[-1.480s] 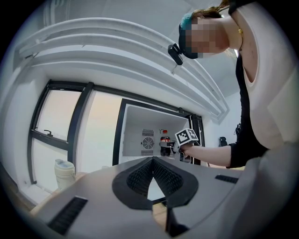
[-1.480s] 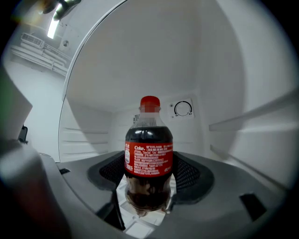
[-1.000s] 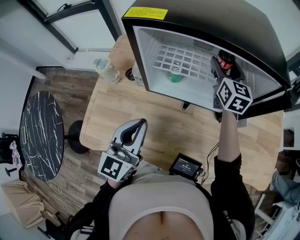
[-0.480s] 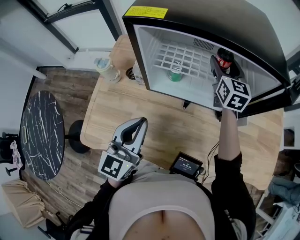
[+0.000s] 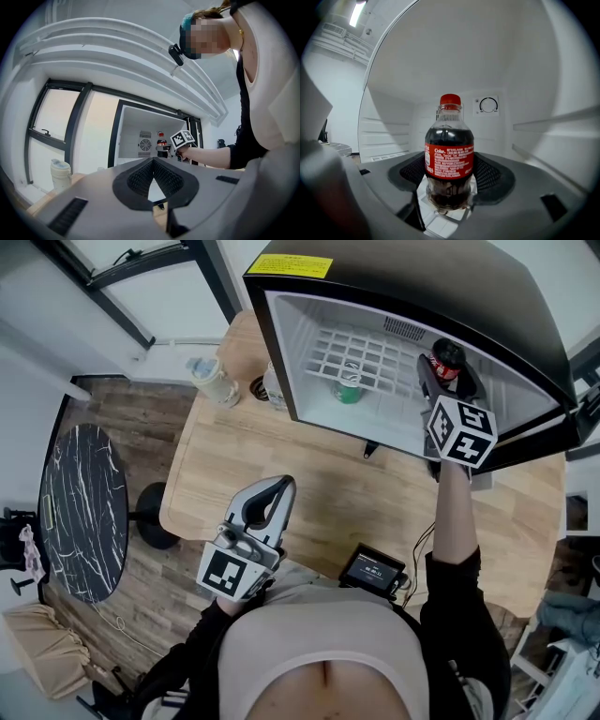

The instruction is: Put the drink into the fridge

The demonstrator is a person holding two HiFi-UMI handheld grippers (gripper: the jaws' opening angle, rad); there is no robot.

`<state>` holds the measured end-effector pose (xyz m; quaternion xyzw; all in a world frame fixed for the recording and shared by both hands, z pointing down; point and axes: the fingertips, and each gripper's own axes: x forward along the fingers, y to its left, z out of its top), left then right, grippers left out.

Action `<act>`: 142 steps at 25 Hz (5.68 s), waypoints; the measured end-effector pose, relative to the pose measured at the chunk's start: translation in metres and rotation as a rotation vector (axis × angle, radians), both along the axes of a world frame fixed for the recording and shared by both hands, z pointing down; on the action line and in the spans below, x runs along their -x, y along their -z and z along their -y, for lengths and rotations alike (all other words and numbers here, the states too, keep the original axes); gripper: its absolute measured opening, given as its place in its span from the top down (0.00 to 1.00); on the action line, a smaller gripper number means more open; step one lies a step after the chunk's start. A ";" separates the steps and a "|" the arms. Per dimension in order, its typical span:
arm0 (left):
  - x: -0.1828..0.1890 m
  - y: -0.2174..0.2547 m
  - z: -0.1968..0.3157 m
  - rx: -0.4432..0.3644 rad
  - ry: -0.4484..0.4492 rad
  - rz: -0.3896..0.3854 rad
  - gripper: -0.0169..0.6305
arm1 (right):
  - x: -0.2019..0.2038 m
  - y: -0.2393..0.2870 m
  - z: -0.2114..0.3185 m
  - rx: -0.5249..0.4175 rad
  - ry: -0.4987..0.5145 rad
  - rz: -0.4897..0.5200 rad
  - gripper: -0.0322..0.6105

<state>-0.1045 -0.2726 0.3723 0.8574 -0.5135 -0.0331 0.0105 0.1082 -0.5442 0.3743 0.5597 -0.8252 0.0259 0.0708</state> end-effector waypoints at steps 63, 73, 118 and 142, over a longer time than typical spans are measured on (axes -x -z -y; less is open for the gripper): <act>-0.011 0.008 -0.002 -0.019 -0.055 -0.022 0.97 | -0.003 0.013 -0.074 -0.063 -0.037 0.121 0.48; -0.027 0.011 0.001 -0.028 -0.114 -0.033 0.97 | -0.010 0.035 -0.127 -0.129 -0.037 0.160 0.54; -0.034 0.012 0.002 -0.078 -0.285 -0.040 0.97 | -0.020 0.029 -0.225 -0.178 -0.158 0.200 0.89; -0.067 0.032 -0.112 -0.126 -0.242 -0.048 0.97 | -0.020 0.042 -0.347 -0.186 -0.029 0.201 0.89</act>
